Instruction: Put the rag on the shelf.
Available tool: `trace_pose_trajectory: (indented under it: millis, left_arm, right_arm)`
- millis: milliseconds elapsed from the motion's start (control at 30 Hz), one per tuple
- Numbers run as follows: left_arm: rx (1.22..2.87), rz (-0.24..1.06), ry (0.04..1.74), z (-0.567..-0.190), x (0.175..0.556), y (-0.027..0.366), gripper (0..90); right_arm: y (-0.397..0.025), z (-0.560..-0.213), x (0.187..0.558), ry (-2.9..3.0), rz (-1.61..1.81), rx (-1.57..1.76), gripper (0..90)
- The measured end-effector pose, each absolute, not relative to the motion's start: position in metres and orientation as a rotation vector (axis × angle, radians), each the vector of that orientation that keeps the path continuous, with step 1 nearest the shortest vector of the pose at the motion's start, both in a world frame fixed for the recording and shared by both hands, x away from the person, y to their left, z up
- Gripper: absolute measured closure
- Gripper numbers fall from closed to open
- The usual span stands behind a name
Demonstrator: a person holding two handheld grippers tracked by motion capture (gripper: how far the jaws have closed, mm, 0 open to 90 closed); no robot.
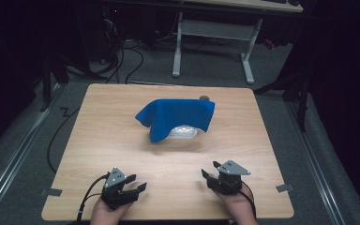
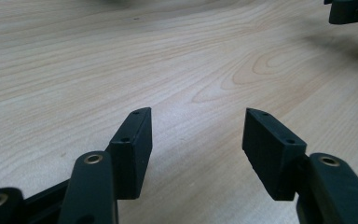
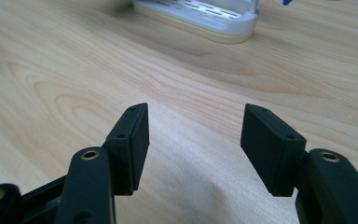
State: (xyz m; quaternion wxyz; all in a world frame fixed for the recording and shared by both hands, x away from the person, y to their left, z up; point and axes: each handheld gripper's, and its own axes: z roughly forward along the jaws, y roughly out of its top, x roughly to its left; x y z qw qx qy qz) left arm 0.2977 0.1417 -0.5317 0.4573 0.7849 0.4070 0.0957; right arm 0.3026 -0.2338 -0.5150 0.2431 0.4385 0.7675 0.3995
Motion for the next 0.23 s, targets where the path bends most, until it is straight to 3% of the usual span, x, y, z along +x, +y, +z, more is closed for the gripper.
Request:
trace_pose_trajectory:
  millis: [233]
  left_arm:
    - [1.911,0.236,1.030,-0.5318,0.2994,0.1489,43.2]
  right_arm:
    - [-0.2401,-0.5173,0.3057,2.085,1.104,1.203,42.5]
